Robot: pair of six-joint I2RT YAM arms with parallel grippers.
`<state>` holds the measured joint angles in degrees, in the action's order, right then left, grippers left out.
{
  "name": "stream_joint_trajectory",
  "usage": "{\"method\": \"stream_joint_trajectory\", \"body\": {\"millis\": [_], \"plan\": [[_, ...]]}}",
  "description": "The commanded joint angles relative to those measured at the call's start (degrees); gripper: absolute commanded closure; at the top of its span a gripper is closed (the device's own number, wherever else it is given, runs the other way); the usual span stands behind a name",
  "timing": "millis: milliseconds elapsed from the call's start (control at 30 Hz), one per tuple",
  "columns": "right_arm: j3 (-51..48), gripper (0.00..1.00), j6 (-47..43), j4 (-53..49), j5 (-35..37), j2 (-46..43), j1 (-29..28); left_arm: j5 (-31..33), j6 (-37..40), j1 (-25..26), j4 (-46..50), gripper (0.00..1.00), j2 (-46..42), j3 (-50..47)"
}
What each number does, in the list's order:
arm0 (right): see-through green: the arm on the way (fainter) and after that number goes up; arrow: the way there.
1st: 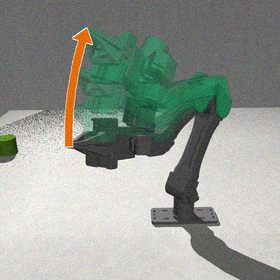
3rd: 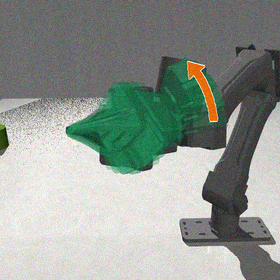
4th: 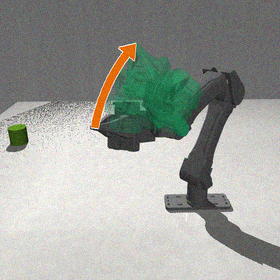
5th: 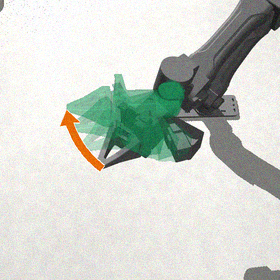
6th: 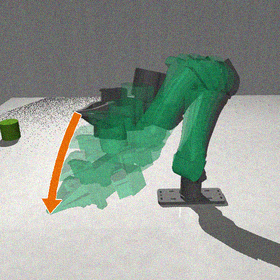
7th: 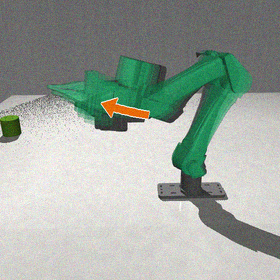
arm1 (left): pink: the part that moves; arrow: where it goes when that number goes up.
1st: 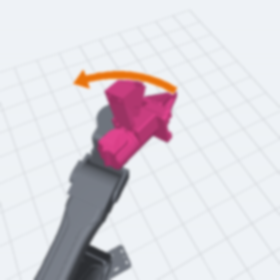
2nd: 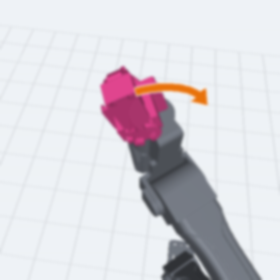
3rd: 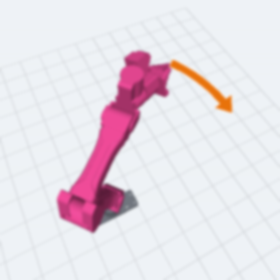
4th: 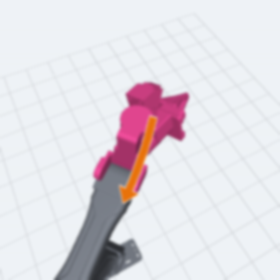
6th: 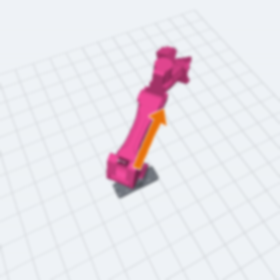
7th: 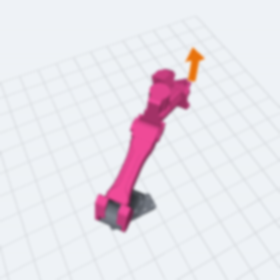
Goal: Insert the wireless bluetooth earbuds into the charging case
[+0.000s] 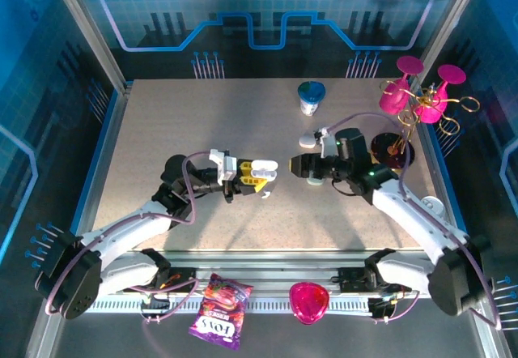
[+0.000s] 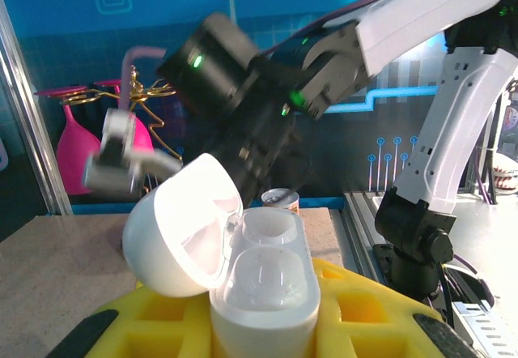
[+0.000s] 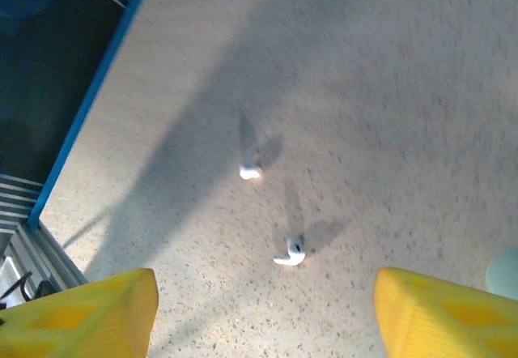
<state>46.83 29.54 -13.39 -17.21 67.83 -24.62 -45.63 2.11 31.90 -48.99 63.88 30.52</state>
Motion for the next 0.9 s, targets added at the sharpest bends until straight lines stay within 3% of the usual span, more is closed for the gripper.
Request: {"method": "stream_joint_trajectory", "body": {"millis": [0,267,600,867], "plan": [[-0.65,0.33,6.24,2.78,1.68,5.00,-3.33,0.41,1.32,0.24,-2.18,0.89,-1.21,-0.89],[2.70,0.48,9.40,5.73,6.49,18.62,-12.24,-0.89,1.72,0.27,-1.31,0.88,-1.56,-0.99],[15.13,0.50,5.24,0.95,10.98,32.63,-20.40,-2.58,-0.88,0.31,-1.88,0.87,-4.76,-0.86],[22.17,0.49,2.23,-4.52,14.93,39.99,-23.21,-2.54,-0.04,0.28,-0.23,0.87,-5.16,-0.99]]}}
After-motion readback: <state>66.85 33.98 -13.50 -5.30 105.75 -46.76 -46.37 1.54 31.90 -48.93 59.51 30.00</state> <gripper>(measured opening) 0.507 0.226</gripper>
